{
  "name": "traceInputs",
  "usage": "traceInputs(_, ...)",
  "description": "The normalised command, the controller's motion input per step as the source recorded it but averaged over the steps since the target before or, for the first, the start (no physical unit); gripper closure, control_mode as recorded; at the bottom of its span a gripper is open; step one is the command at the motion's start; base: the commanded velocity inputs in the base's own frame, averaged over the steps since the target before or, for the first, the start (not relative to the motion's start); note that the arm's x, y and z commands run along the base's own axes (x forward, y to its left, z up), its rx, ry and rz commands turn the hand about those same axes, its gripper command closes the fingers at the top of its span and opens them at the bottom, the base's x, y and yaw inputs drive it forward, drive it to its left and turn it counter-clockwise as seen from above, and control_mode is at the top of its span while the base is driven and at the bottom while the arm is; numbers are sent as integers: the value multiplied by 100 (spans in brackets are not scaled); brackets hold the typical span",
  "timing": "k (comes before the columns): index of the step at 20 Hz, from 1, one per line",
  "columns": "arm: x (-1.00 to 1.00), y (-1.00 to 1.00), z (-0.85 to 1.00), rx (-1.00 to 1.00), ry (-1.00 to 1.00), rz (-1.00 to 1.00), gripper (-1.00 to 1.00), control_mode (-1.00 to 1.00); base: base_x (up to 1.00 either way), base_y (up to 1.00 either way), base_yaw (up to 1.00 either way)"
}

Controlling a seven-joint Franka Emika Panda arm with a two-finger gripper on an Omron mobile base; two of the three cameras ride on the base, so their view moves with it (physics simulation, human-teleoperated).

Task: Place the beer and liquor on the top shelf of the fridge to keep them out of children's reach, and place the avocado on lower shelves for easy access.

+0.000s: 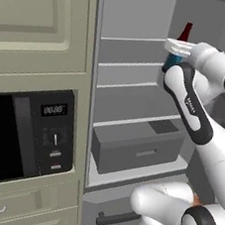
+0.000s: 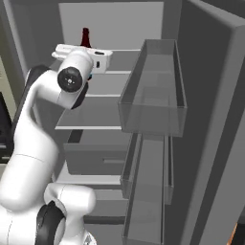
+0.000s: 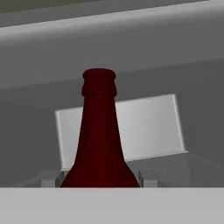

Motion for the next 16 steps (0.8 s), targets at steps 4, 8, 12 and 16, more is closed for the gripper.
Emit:
traceInputs(4, 52, -11, 3, 6, 0, 0, 100, -100, 0, 0, 0)
traceInputs(8, 65, -11, 0, 1, 0, 0, 100, -100, 0, 0, 0)
traceInputs(12, 69, -3, 0, 0, 0, 0, 100, -100, 0, 0, 0)
traceInputs(16, 69, 0, 0, 0, 0, 0, 100, -100, 0, 0, 0)
